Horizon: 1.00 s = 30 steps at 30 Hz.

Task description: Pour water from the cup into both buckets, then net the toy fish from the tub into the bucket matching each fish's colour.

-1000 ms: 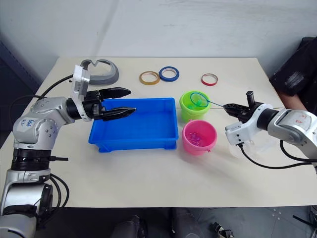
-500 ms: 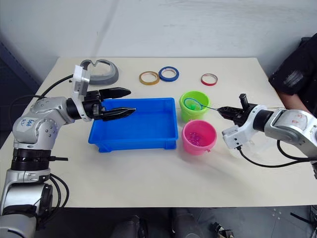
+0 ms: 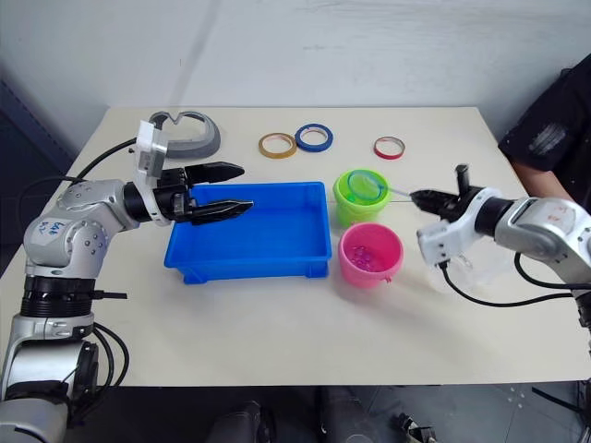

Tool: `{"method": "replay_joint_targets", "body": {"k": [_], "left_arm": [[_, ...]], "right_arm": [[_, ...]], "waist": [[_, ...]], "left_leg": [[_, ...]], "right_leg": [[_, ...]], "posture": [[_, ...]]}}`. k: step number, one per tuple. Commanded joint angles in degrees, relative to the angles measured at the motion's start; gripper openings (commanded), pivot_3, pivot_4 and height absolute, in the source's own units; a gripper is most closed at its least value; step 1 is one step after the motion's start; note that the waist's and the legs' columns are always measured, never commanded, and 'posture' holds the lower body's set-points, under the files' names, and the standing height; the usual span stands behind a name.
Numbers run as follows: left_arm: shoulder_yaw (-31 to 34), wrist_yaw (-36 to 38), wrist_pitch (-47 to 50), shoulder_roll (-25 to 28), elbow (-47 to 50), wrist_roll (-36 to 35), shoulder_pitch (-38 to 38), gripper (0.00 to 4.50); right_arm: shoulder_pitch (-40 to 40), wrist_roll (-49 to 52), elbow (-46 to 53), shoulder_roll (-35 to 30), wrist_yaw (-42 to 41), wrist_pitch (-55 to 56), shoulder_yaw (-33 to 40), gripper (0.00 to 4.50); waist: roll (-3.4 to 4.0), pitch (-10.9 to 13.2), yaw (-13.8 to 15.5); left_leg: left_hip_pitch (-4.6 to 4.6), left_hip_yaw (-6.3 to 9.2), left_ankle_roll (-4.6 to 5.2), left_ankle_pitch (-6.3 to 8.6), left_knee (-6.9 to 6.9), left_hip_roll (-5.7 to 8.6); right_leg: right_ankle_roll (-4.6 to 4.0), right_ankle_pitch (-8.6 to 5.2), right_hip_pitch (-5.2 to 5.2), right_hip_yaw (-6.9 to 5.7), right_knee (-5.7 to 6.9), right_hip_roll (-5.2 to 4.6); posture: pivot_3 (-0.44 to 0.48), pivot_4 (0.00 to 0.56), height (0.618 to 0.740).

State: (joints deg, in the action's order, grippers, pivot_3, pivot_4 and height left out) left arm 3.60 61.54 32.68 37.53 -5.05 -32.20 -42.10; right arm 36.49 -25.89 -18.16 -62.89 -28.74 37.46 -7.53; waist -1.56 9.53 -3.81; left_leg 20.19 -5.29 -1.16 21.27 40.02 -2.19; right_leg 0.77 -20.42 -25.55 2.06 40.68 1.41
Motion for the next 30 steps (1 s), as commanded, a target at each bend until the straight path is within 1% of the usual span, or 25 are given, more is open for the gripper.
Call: {"method": "replay_joint_targets", "body": {"k": [1,2,4,7,9,11,14,17,20,23,25,30], "left_arm": [[-0.43,3.80,-1.45,3.65,4.14,0.86,1.22,4.47],[-0.55,5.25,-1.14,5.07,5.97,0.54,1.99,4.47],[-0.23,8.07,0.12,8.65,9.96,-0.53,3.99,4.47],[1.17,12.88,2.52,14.97,15.35,-2.73,7.79,4.47],[3.17,15.94,4.21,19.74,18.14,-4.54,11.25,4.47],[4.52,17.75,4.99,22.99,19.56,-5.59,14.02,4.47],[6.21,20.51,4.28,26.89,20.34,-5.26,19.07,4.47],[7.47,21.45,2.83,28.95,21.99,-4.26,23.68,4.47],[8.84,22.96,-2.25,31.57,24.82,0.08,32.74,4.47],[10.04,22.44,-6.52,31.97,25.73,3.30,38.94,4.47],[10.80,21.52,-7.40,31.45,26.03,3.75,40.73,4.47],[12.09,19.71,-6.11,30.81,26.29,2.20,40.91,4.47]], "right_arm": [[-3.76,22.65,5.79,1.91,-14.16,-11.60,4.15,0.00],[-4.87,27.61,8.17,2.53,-16.99,-15.69,5.25,0.00],[-4.87,34.86,11.88,4.63,-18.68,-26.48,8.38,0.00],[-4.06,48.56,17.82,7.02,-22.19,-43.68,11.82,0.00],[-4.82,61.28,23.99,7.77,-25.96,-55.10,13.81,0.00],[-5.89,67.97,28.51,7.95,-28.30,-61.86,14.82,0.00],[-8.67,71.10,34.46,8.39,-31.70,-65.24,13.41,0.00],[-12.32,69.43,38.37,9.35,-34.89,-64.71,10.16,0.00],[-17.65,58.47,40.60,12.21,-35.51,-59.06,-0.26,0.00],[-21.74,49.61,38.30,14.70,-35.64,-52.22,-6.44,0.00],[-23.14,45.27,35.51,16.03,-35.57,-48.35,-8.66,0.00],[-24.06,38.45,29.65,19.38,-33.61,-42.76,-10.47,0.00]], "waist": [[0.00,0.00,-0.12],[0.00,0.00,-0.17],[0.01,0.01,-0.55],[0.03,0.02,-0.88],[0.04,0.02,-0.86],[0.05,0.02,-0.60],[0.04,0.02,-0.34],[0.04,0.02,0.18],[0.02,0.01,0.49],[0.02,0.01,0.59],[0.01,0.01,0.62],[-0.03,-0.02,0.64]], "left_leg": [[0.00,0.01,-0.01,0.00,0.01,-0.04],[0.00,0.02,-0.01,0.00,0.01,-0.04],[0.01,0.04,-0.01,0.00,-0.01,-0.08],[0.01,0.05,-0.01,0.00,0.03,-0.07],[-0.02,0.07,-0.01,0.00,0.01,-0.09],[-0.02,0.13,-0.02,-0.01,-0.02,-0.13],[0.00,0.19,0.00,0.00,-0.04,-0.12],[0.04,0.18,0.05,0.03,-0.04,-0.10],[0.06,0.18,0.08,0.06,-0.09,-0.10],[0.07,0.18,0.10,0.07,-0.17,-0.07],[0.08,0.17,0.11,0.07,-0.14,-0.07],[0.07,0.17,0.18,0.12,-0.08,-0.05]], "right_leg": [[0.00,0.00,0.02,-0.01,0.00,0.04],[0.00,0.00,0.03,-0.03,0.00,0.04],[0.00,0.00,0.04,-0.03,0.00,0.07],[0.00,0.00,0.04,0.00,0.03,0.05],[0.00,0.00,0.04,-0.01,0.06,0.05],[-0.02,-0.01,0.05,-0.09,0.01,0.06],[-0.02,-0.01,0.11,-0.13,-0.09,0.05],[-0.02,-0.01,0.11,-0.12,-0.19,0.05],[-0.02,-0.01,0.11,-0.11,-0.29,0.05],[-0.02,-0.01,0.09,-0.10,-0.37,0.04],[-0.02,-0.01,0.09,-0.10,-0.37,0.04],[0.00,0.00,0.11,-0.10,-0.34,0.02]], "posture": [[0.000,0.150,0.740],[0.000,0.150,0.740],[0.000,0.150,0.740],[0.000,0.150,0.740],[0.000,0.150,0.740],[0.000,0.150,0.740],[0.000,0.150,0.740],[0.000,0.150,0.740],[0.000,0.150,0.740],[0.000,0.150,0.740],[0.000,0.150,0.740],[0.000,0.150,0.740]]}}
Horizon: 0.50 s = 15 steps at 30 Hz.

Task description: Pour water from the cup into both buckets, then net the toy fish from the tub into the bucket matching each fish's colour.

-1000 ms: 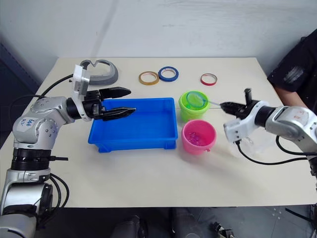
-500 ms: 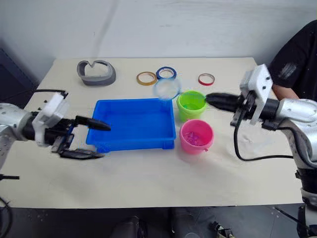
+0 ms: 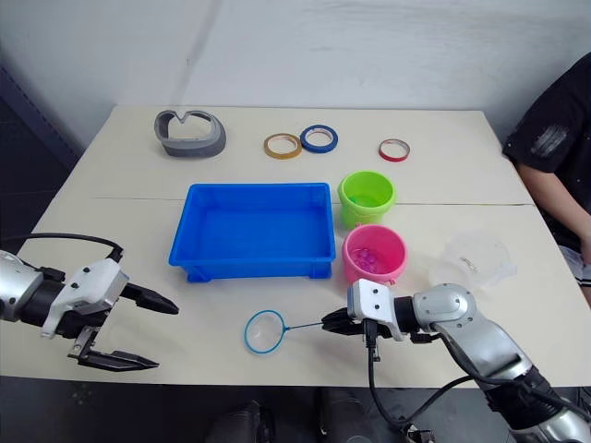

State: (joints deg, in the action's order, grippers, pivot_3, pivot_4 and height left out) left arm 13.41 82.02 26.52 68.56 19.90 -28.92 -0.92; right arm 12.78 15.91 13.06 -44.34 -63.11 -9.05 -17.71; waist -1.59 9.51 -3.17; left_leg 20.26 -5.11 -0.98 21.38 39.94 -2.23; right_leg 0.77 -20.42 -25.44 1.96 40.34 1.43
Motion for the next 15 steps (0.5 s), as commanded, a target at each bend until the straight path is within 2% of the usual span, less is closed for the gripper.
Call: {"method": "replay_joint_targets", "body": {"k": [1,4,5,7,10,15], "left_arm": [[2.45,-1.04,0.27,-0.37,1.29,-1.41,-0.40,4.49],[2.62,-1.56,1.15,-0.92,0.26,-2.64,-1.54,4.50],[2.47,-1.77,1.29,-1.11,-0.37,-2.81,-2.28,4.50],[2.01,-2.00,2.06,-1.53,-2.07,-3.63,-4.35,4.50],[1.53,-2.33,3.76,-2.13,-4.62,-5.04,-7.57,4.50],[2.57,-2.58,7.13,-2.61,-9.54,-7.63,-12.28,4.50]], "right_arm": [[-0.60,-4.28,-2.24,0.99,0.72,4.29,-0.43,0.41],[-1.28,-5.22,-2.48,1.07,0.17,4.86,0.23,1.46],[-1.52,-5.71,-2.34,1.01,0.49,5.21,0.70,2.07],[-3.01,-5.51,-0.54,-0.30,0.92,5.33,2.99,2.97],[-6.60,-0.40,6.27,-4.25,0.76,0.99,10.50,4.36],[-13.07,16.95,14.40,-11.79,-0.52,-14.28,34.02,4.44]], "waist": [[0.00,0.00,-0.03],[0.00,0.00,-0.14],[0.00,0.00,-0.12],[0.00,0.00,-0.04],[0.03,0.02,0.09],[-0.01,-0.01,0.20]], "left_leg": [[0.00,0.00,0.00,0.00,-0.01,0.00],[0.00,0.00,-0.01,0.00,-0.05,0.00],[0.00,-0.01,-0.01,0.00,-0.04,0.00],[-0.01,0.00,-0.01,0.00,-0.03,0.00],[0.00,-0.01,-0.01,0.00,-0.03,0.02],[0.00,0.02,0.00,0.02,-0.03,0.02]], "right_leg": [[0.00,0.00,-0.01,0.00,0.00,0.00],[0.00,0.00,-0.02,0.00,0.00,0.00],[0.00,0.00,-0.02,0.00,0.01,0.00],[0.00,0.00,-0.01,0.00,0.03,0.00],[0.00,0.00,-0.01,0.00,0.02,0.00],[0.01,0.01,0.03,-0.01,0.00,-0.01]], "posture": [[0.000,0.150,0.740],[0.000,0.150,0.740],[0.000,0.150,0.740],[0.000,0.150,0.740],[0.000,0.150,0.740],[0.000,0.150,0.740]]}}
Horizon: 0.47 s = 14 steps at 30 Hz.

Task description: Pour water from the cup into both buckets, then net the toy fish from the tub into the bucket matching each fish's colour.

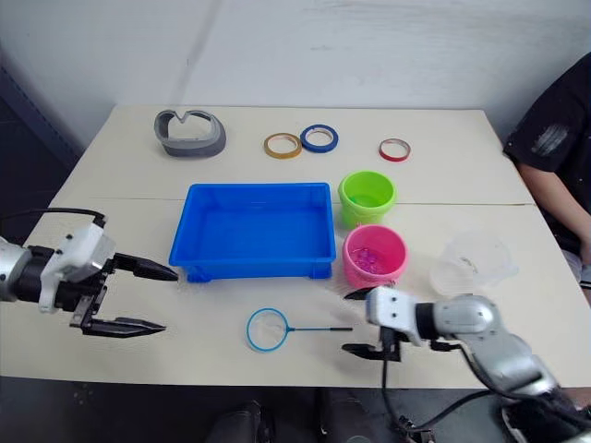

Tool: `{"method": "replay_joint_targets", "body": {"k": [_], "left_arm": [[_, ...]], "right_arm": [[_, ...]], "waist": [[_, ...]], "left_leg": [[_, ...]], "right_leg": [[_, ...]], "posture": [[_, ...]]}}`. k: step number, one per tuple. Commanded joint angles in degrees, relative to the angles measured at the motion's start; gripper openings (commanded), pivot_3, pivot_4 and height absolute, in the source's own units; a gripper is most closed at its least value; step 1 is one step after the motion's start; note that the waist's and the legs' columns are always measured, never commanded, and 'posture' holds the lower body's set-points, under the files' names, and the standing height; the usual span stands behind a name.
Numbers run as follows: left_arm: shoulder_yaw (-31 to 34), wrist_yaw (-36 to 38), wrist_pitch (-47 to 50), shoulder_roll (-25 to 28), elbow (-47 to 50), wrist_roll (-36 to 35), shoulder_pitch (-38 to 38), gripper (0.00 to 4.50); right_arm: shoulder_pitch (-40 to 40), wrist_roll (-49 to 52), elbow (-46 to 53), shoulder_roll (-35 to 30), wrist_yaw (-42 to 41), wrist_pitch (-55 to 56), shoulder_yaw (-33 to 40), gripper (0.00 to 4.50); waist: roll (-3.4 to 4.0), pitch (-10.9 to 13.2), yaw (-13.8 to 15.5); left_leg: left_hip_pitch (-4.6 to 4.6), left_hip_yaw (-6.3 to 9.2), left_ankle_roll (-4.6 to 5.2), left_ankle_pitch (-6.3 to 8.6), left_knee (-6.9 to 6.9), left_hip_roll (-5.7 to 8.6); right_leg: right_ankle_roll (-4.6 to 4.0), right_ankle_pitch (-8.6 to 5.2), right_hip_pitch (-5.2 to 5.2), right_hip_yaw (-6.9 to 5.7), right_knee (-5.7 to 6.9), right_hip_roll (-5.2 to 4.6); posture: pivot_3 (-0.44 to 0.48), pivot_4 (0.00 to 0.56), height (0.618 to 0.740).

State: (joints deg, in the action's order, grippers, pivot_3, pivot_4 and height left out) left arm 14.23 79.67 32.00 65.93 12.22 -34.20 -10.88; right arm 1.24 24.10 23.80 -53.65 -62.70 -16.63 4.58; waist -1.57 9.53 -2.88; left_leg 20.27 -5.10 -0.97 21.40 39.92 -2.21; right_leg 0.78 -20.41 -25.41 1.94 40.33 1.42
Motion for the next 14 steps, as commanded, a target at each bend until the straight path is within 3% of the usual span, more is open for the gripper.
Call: {"method": "replay_joint_targets", "body": {"k": [1,6,14], "left_arm": [[1.84,-0.73,2.35,-0.34,-3.26,-2.75,-3.76,4.50],[1.02,-1.85,3.05,-1.52,-7.49,-2.36,-7.98,4.50],[-2.25,-1.65,1.49,-4.06,-10.10,-1.60,-13.50,4.50]], "right_arm": [[-3.24,10.57,3.23,-3.69,-1.65,-9.14,17.15,4.44],[-9.13,10.57,-3.79,-5.96,-3.25,-12.72,34.27,4.44],[-12.79,6.86,-9.48,-5.16,-2.56,-11.14,41.40,4.44]], "waist": [[-0.04,-0.02,-0.08],[-0.11,-0.07,-0.11],[-0.10,-0.07,-0.13]], "left_leg": [[-0.03,0.00,0.00,0.00,-0.01,0.00],[-0.10,-0.01,0.00,0.00,-0.10,0.00],[-0.10,-0.04,-0.01,-0.01,-0.09,0.03]], "right_leg": [[0.00,0.00,0.03,0.00,-0.01,0.00],[0.00,0.00,0.12,0.01,-0.08,0.01],[0.02,0.01,0.11,0.05,-0.10,0.01]], "posture": [[0.000,0.150,0.740],[0.000,0.150,0.740],[0.000,0.150,0.740]]}}
